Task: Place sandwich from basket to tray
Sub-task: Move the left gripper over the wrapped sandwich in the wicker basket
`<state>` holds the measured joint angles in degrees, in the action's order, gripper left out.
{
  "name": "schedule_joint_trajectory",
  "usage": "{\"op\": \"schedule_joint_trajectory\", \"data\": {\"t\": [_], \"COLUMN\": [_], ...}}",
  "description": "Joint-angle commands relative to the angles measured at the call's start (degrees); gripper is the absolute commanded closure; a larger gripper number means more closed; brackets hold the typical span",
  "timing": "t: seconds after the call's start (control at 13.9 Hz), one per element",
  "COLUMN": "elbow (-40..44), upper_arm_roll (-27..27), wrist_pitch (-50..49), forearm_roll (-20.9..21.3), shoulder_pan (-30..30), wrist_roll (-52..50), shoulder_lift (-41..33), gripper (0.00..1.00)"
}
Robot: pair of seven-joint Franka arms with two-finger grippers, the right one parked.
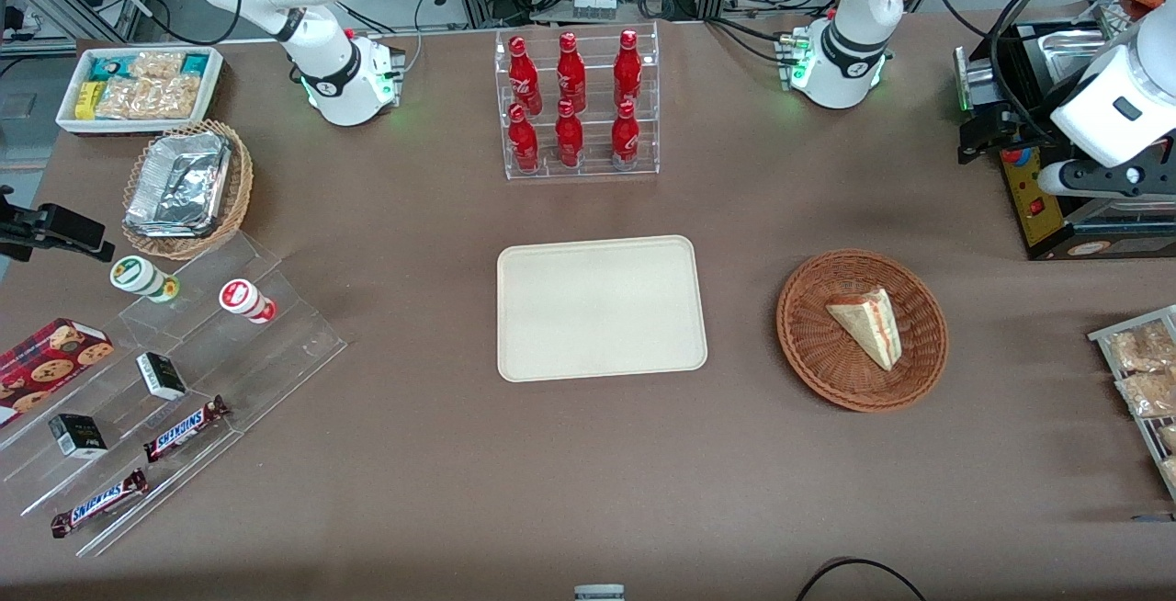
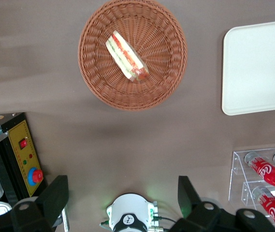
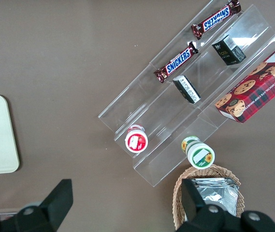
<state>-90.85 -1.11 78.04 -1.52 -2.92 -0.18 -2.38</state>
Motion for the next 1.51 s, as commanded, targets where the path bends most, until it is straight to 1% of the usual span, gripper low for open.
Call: {"op": "schedule_joint_trajectory", "data": {"t": [0.0, 0.14, 0.5, 0.72, 0.86, 1.22, 1.37, 1.44], "elbow": [0.6, 0.2, -0.6, -7.4, -13.0, -23.7, -26.7, -29.3], "upper_arm_roll": [-0.1, -0.2, -0.6, -0.6, -0.5, -0.4, -0.4, -0.4], "wrist_pitch": [0.4, 0.6, 4.5, 12.1, 19.0, 33.9, 38.0, 41.6], "forearm_roll": [0.7, 1.3, 1.2, 1.3, 1.4, 1.6, 1.6, 1.4], "shoulder_pan": [-0.2, -0.2, -0.4, -0.2, -0.2, -0.2, 0.0, 0.2], "wrist_roll": [-0.4, -0.3, 0.1, 0.1, 0.1, -0.3, -1.6, -3.8], "shoulder_lift": [0.3, 0.4, 4.9, 4.8, 4.8, 4.8, 4.9, 4.6], "gripper": [0.0, 0.0, 0.0, 0.0, 0.0, 0.0, 0.0, 0.0]}}
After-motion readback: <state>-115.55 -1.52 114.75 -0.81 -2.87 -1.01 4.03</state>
